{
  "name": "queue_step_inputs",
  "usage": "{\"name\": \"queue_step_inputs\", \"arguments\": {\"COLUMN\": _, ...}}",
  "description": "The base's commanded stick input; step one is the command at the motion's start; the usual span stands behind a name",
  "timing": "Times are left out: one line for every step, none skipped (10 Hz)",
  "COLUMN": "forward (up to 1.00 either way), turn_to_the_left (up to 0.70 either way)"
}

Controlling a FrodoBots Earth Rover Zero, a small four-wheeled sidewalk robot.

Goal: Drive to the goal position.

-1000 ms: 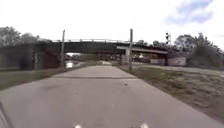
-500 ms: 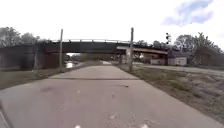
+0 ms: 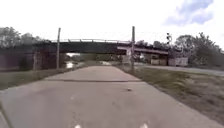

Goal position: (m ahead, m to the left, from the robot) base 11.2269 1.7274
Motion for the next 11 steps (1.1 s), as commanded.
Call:
{"name": "queue_step_inputs", "arguments": {"forward": 0.65, "turn_to_the_left": 0.0}}
{"name": "queue_step_inputs", "arguments": {"forward": 0.7, "turn_to_the_left": 0.0}}
{"name": "queue_step_inputs", "arguments": {"forward": 0.7, "turn_to_the_left": 0.0}}
{"name": "queue_step_inputs", "arguments": {"forward": 0.7, "turn_to_the_left": 0.0}}
{"name": "queue_step_inputs", "arguments": {"forward": 0.7, "turn_to_the_left": 0.0}}
{"name": "queue_step_inputs", "arguments": {"forward": 0.7, "turn_to_the_left": 0.0}}
{"name": "queue_step_inputs", "arguments": {"forward": 0.71, "turn_to_the_left": 0.0}}
{"name": "queue_step_inputs", "arguments": {"forward": 0.85, "turn_to_the_left": 0.0}}
{"name": "queue_step_inputs", "arguments": {"forward": 0.89, "turn_to_the_left": 0.0}}
{"name": "queue_step_inputs", "arguments": {"forward": 0.98, "turn_to_the_left": 0.0}}
{"name": "queue_step_inputs", "arguments": {"forward": 1.0, "turn_to_the_left": 0.0}}
